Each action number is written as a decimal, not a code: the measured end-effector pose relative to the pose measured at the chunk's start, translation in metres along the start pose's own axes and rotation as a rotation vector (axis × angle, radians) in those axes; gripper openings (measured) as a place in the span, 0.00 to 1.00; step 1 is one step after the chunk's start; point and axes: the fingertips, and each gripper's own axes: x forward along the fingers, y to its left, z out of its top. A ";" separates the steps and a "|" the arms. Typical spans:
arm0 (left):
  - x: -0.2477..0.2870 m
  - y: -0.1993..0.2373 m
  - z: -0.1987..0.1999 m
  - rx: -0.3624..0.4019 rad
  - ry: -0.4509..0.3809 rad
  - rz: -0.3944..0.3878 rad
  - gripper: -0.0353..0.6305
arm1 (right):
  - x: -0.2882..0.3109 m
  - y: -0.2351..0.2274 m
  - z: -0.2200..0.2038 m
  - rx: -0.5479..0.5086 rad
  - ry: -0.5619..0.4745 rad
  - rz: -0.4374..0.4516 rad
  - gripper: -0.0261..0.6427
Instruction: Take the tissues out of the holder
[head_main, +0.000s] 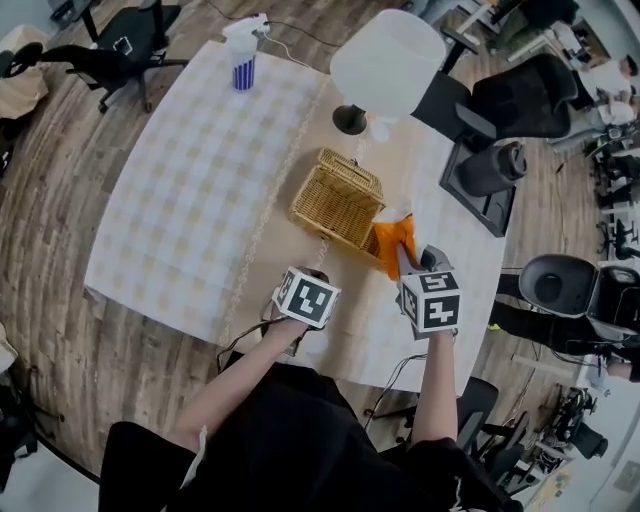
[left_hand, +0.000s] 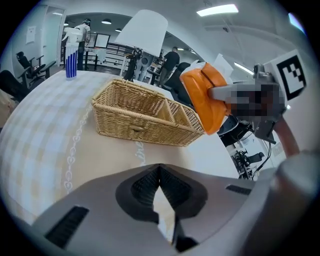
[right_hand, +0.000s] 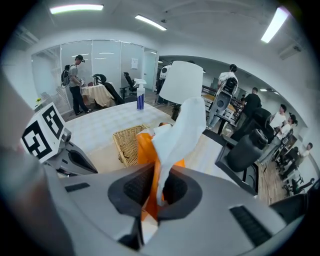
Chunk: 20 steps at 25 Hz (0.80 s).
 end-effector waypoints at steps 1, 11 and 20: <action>0.002 -0.003 -0.001 0.012 0.010 -0.007 0.05 | -0.002 -0.003 -0.004 0.011 0.004 -0.008 0.08; 0.018 -0.036 -0.021 0.113 0.090 -0.060 0.05 | -0.028 -0.017 -0.039 0.097 -0.001 -0.069 0.08; 0.030 -0.064 -0.043 0.172 0.152 -0.127 0.05 | -0.048 -0.024 -0.068 0.174 0.015 -0.121 0.08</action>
